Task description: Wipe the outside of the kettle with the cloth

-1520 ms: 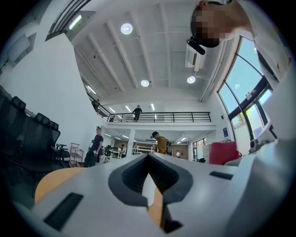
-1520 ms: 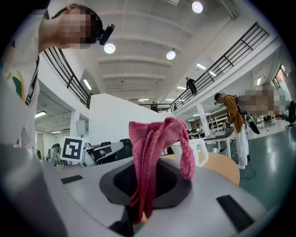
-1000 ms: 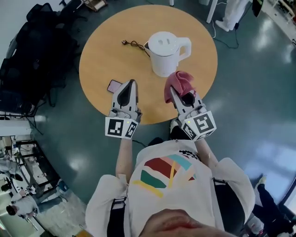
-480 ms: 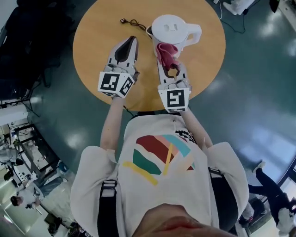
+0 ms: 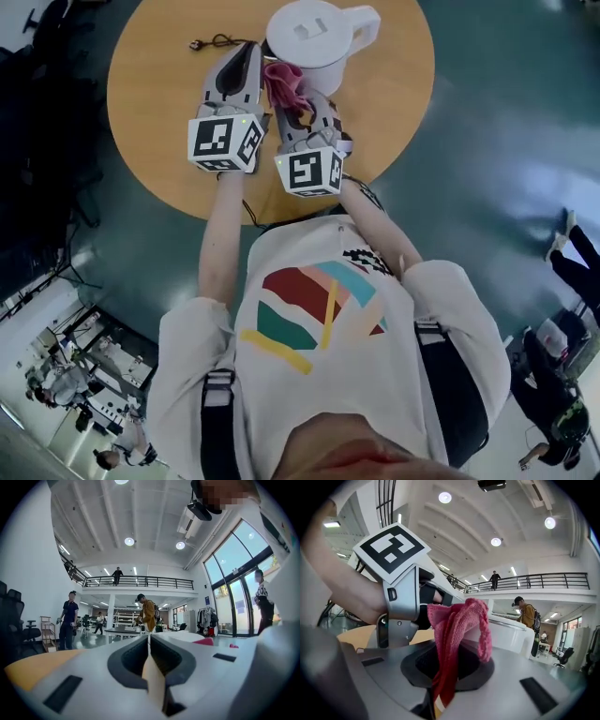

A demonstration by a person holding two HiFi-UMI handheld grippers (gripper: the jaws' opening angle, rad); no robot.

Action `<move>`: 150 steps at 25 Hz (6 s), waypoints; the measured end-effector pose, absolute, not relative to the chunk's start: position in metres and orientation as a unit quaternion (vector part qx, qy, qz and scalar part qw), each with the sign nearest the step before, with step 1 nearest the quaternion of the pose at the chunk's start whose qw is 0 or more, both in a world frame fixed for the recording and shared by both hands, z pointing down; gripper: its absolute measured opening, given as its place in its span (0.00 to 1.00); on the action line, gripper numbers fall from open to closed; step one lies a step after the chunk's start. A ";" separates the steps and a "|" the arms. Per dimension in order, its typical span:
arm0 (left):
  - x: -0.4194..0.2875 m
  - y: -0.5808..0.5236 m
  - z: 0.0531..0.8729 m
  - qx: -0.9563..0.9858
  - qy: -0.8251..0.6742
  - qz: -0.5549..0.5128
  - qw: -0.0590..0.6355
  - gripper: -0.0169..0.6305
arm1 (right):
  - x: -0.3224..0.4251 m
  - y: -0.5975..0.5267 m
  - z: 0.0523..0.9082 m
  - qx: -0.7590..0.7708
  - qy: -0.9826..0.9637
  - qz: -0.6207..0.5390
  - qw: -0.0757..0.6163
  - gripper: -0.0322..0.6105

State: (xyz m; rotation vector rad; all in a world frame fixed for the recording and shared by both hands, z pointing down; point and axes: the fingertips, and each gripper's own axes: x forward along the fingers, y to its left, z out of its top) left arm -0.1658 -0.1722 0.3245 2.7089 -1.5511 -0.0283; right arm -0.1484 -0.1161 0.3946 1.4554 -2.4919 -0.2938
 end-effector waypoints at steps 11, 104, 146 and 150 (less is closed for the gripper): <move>-0.152 -0.177 0.338 0.885 -0.465 0.009 0.004 0.09 | -0.149 -0.133 0.411 0.516 -0.842 -0.089 0.127 0.11; -0.138 -0.163 0.333 0.884 -0.466 -0.030 -0.030 0.09 | -0.112 -0.096 0.489 0.487 -0.865 -0.025 0.117 0.11; -0.140 -0.161 0.337 0.878 -0.476 -0.021 -0.045 0.09 | -0.048 -0.127 0.526 0.463 -0.865 -0.046 0.190 0.11; -0.137 -0.163 0.336 0.874 -0.482 -0.013 -0.057 0.09 | -0.024 -0.140 0.530 0.471 -0.862 -0.025 0.182 0.11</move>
